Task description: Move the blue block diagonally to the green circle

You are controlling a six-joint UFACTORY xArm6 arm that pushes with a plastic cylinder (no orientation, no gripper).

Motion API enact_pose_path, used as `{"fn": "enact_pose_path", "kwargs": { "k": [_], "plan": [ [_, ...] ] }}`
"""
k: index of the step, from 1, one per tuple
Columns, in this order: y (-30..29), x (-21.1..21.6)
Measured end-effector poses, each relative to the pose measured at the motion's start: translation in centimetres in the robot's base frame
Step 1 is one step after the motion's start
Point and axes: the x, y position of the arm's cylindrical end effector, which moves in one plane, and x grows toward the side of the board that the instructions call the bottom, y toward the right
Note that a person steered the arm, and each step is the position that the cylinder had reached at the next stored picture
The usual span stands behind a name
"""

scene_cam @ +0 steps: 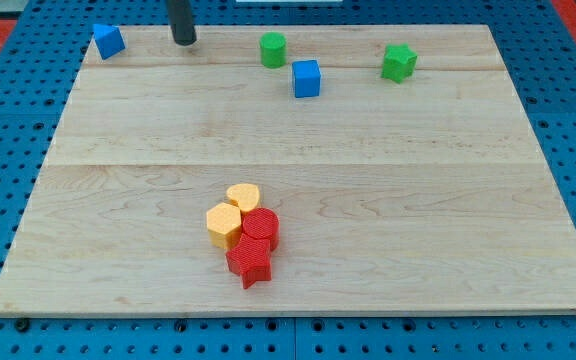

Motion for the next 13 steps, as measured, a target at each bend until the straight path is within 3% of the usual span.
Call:
{"fn": "enact_pose_path", "kwargs": {
  "k": [2, 4, 6, 7, 8, 9, 10, 11, 12, 13],
  "plan": [
    [8.6, -1.6],
    [10.2, 0.0],
    [16.1, -1.2],
    [15.9, -0.8],
    [15.6, 2.4],
    [10.3, 2.6],
    [0.6, 1.2],
    [-0.7, 1.2],
    [4.9, -0.7],
    [3.7, 2.5]
  ]
}}
